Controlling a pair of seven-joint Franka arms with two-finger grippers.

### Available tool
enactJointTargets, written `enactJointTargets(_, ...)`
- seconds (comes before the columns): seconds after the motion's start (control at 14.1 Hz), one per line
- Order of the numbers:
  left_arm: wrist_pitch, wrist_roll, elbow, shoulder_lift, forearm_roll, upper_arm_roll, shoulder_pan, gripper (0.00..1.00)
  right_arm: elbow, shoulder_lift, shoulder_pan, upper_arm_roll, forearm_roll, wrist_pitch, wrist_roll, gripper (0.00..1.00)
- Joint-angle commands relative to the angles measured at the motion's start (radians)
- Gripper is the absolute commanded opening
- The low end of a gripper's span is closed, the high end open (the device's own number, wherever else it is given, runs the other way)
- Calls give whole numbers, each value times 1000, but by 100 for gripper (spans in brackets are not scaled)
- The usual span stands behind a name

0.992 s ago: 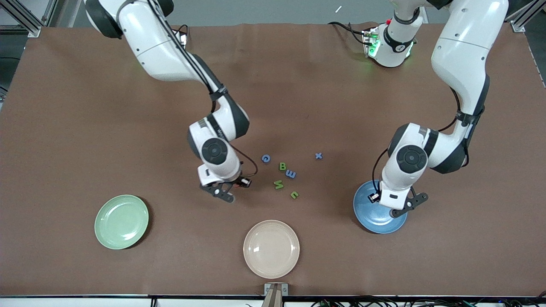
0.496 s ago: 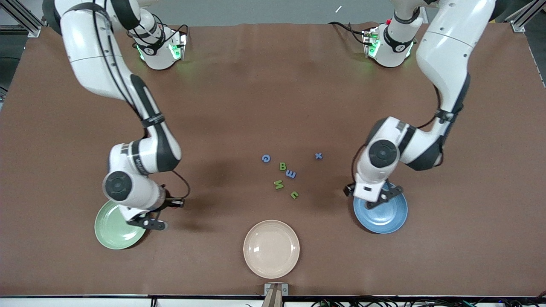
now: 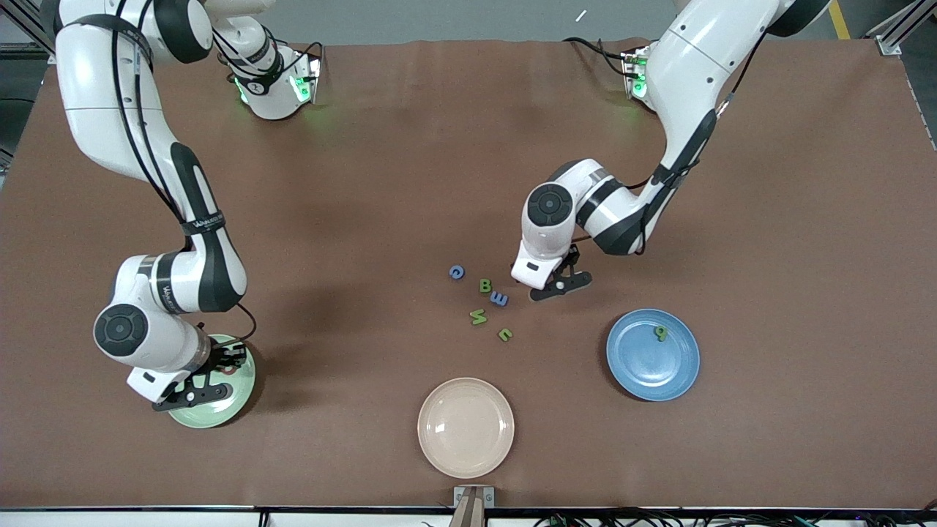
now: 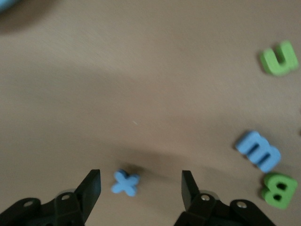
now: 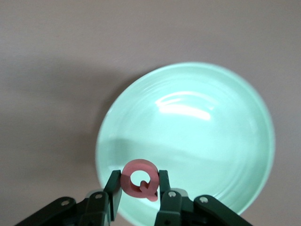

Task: Sort upper and lower case letters into plates
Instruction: 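Release Q on the green plate while the left gripper grasps blue x, then carry the blue x to the blue plate while the right gripper grasps C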

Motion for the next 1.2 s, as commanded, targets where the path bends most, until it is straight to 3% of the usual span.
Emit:
enactJointTargets(0.0,62,9,-61,-12,27,-7,19,65,18,31,-20,9,-109,70,-52,30)
enactJointTargets(0.14,62,45,-75,-12,38,-7,19,59,13,36,-31,9,-129,98,-52,60)
enactJointTargets(0.28,62,58,-75,-12,38,-7,20,58,12,31,-26,10,-123,92,-48,77)
enactJointTargets(0.57,62,61,-92,-9,38,-7,22,55,10,11,17,50,-102,1,-38,79)
enactJointTargets(0.78,62,75,-101,-9,38,-7,34,48,13,-13,37,125,21,-98,-19,79)
enactJointTargets(0.85,64,75,-98,-4,38,-9,31,40,13,-15,41,143,67,-121,39,80)
enactJointTargets(0.99,64,73,-92,-3,36,-9,32,6,13,-15,64,189,92,-181,192,80)
enactJointTargets(1.13,61,73,-72,-7,36,-7,38,0,9,-23,101,234,92,-196,411,80)
